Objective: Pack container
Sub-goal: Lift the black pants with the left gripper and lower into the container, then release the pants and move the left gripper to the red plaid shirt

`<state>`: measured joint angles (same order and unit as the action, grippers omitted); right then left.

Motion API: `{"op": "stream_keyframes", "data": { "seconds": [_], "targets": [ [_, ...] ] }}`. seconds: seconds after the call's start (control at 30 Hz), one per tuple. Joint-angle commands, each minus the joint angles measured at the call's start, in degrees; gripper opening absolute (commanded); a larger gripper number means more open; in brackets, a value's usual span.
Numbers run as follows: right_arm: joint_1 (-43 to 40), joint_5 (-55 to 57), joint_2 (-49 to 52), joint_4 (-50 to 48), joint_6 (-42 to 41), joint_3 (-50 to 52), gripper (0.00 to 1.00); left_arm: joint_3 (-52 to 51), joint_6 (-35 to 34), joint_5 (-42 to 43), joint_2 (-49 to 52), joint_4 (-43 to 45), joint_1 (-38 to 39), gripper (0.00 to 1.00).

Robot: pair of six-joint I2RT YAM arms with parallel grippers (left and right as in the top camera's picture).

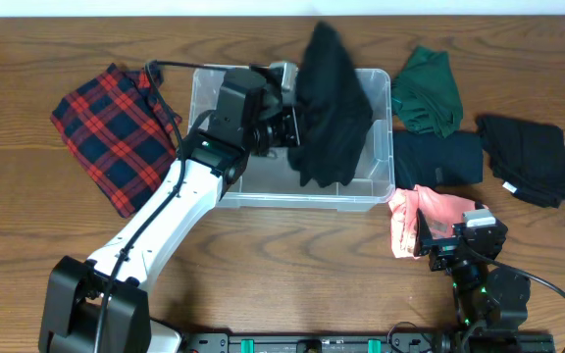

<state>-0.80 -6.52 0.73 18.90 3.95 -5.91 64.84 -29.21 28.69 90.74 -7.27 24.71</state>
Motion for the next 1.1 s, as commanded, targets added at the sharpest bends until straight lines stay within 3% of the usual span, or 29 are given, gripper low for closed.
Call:
{"op": "stream_keyframes", "data": {
  "seconds": [0.0,0.2,0.3,0.43,0.5,0.63,0.67,0.83,1.07],
  "targets": [
    [0.48,0.31,-0.09,0.02,-0.70,0.13,0.99,0.66,2.75,-8.70,-0.42,-4.42,0.22,0.06],
    [0.48,0.31,-0.09,0.02,-0.70,0.13,0.99,0.66,-8.09,-21.07,-0.42,-14.21,0.22,0.06],
    [0.48,0.31,-0.09,0.02,-0.70,0.13,0.99,0.66,-10.38,-24.76,-0.48,-18.88,0.15,0.06],
    [0.48,0.31,-0.09,0.02,-0.70,0.13,0.99,0.66,-10.29,-25.75,-1.42,-22.38,-1.09,0.17],
    [0.48,0.31,-0.09,0.02,-0.70,0.13,0.99,0.66,-9.31,-25.75,-3.13,-22.91,-2.27,0.29],
    [0.48,0.31,-0.09,0.02,-0.70,0.13,0.99,0.66,-6.34,-26.25,-8.55,-22.88,-5.18,0.93],
    [0.48,0.31,-0.09,0.02,-0.70,0.13,0.99,0.66,-5.55,-26.91,-10.29,-22.97,-6.12,0.99],
    [0.48,0.31,-0.09,0.02,-0.70,0.13,0.99,0.66,1.20,-28.76,-18.95,-22.95,-12.66,0.98],
    [0.48,0.31,-0.09,0.02,-0.70,0.13,0.99,0.66,3.13,-27.93,-23.85,-26.21,-28.52,0.98]
  ]
}}
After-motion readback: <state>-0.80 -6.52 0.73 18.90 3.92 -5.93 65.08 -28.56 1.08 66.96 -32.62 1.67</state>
